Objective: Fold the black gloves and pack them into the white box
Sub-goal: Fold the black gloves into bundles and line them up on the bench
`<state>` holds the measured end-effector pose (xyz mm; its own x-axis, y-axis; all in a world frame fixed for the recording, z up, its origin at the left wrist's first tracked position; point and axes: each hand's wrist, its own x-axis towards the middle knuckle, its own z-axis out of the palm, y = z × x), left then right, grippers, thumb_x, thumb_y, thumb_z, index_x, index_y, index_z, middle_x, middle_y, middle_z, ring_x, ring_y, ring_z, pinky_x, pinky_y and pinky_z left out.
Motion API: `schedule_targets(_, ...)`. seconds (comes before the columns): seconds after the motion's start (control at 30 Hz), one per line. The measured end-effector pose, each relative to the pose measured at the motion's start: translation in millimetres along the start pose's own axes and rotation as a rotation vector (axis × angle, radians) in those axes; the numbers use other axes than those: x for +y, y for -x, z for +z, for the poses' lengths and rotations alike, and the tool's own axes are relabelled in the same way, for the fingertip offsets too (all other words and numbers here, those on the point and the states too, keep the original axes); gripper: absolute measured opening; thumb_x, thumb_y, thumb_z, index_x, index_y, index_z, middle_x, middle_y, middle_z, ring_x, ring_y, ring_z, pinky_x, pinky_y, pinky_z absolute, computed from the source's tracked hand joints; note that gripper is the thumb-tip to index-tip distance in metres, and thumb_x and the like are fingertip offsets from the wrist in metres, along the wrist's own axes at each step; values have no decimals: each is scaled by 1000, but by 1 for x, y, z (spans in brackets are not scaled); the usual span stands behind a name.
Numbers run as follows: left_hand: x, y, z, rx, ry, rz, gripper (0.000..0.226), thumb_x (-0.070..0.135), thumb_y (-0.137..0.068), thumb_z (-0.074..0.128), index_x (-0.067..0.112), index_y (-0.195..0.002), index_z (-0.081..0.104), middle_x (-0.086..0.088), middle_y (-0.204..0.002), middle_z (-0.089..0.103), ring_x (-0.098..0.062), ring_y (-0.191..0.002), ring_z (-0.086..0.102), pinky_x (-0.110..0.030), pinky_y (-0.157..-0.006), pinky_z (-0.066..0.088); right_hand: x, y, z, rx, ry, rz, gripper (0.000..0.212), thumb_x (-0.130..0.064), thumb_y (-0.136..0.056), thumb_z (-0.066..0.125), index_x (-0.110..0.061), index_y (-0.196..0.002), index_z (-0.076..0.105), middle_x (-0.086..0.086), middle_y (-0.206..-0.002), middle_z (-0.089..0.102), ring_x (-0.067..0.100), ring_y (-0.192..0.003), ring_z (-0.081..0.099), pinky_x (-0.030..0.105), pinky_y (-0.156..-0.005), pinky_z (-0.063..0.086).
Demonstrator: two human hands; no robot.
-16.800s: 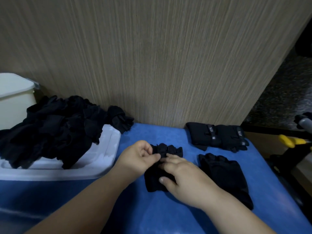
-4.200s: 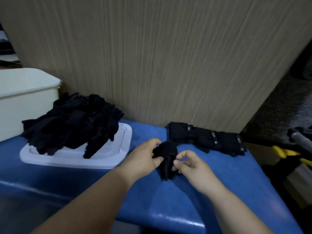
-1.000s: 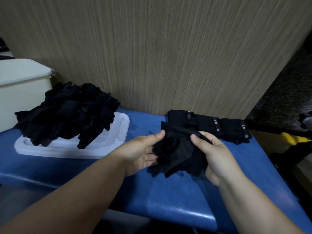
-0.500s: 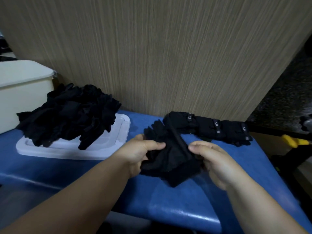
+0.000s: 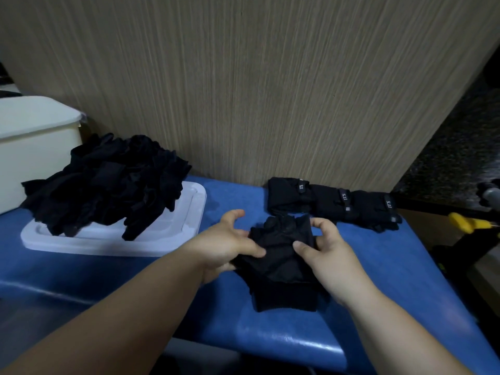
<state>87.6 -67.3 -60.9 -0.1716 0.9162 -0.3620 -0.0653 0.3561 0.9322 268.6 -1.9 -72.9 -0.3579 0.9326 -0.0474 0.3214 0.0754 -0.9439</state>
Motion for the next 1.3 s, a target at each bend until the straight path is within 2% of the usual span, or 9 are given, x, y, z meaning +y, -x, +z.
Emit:
schedule_targets(0.17,-8,-9,-5,300,-551,182,71,36,-77,76,30,-136,38,6,-132,44,-13,-107,56,-26,-88,46,6,-3,-6,139,624,-118,66,-35,-85,68,-34,-139,30,-5,-115,52,14,-99,53,24,-78,38)
schedule_targets(0.37,-9,-5,-9,298,-764,73,63,62,-72,69,25,-115,43,5,-102,57,-13,-95,57,-29,-85,47,6,-1,-3,49,710,-473,42,-46,-82,66,-28,-119,61,-11,-117,57,13,-118,47,22,-98,35)
schedule_targets(0.5,-9,-6,-7,234,-602,94,53,53,-71,76,26,-107,47,1,-92,63,-14,-81,63,-31,-78,52,10,3,5,-300,887,-332,62,-56,-92,47,-34,-147,31,-12,-157,20,7,-147,6,36,-120,8)
schedule_targets(0.67,-11,-6,-1,74,-367,248,30,28,-84,68,26,-105,47,12,-89,73,-9,-90,67,-36,-94,50,8,3,2,-435,990,-275,67,-55,-96,34,-33,-153,5,-15,-159,-9,3,-143,-19,41,-119,-10)
schedule_targets(0.87,-23,-8,10,58,-693,422,29,5,-87,58,32,-91,47,12,-94,67,1,-85,61,-16,-81,48,9,0,-2,-310,870,-330,86,-58,-88,53,-26,-153,7,-12,-160,8,5,-146,-10,33,-121,-2)
schedule_targets(1.0,-30,-12,9,41,-955,561,17,20,-87,63,29,-102,63,12,-104,63,-3,-101,54,-19,-93,41,7,2,-6,-270,850,-270,89,-62,-84,56,-26,-153,11,-8,-160,8,8,-147,-4,31,-121,6)
schedule_targets(1.1,-33,-14,10,2,-1053,657,22,24,-92,57,24,-113,65,13,-124,58,-3,-119,44,-9,-102,26,7,4,-7,-125,865,-175,86,-66,-80,56,-26,-149,23,-1,-153,22,18,-143,19,29,-116,21)
schedule_targets(1.2,-39,-18,10,-27,-1156,624,38,37,-95,43,35,-131,53,21,-140,46,-2,-132,31,-25,-112,24,4,2,-13,56,798,-73,73,-62,-82,58,-25,-141,35,3,-137,40,22,-130,39,30,-104,34)
schedule_targets(1.3,-41,-17,11,-70,-1241,559,55,48,-90,24,42,-143,36,28,-147,32,0,-139,18,-31,-116,18,2,1,-16,1,767,18,63,-53,-83,63,-29,-135,36,-3,-119,56,19,-113,54,27,-85,42)
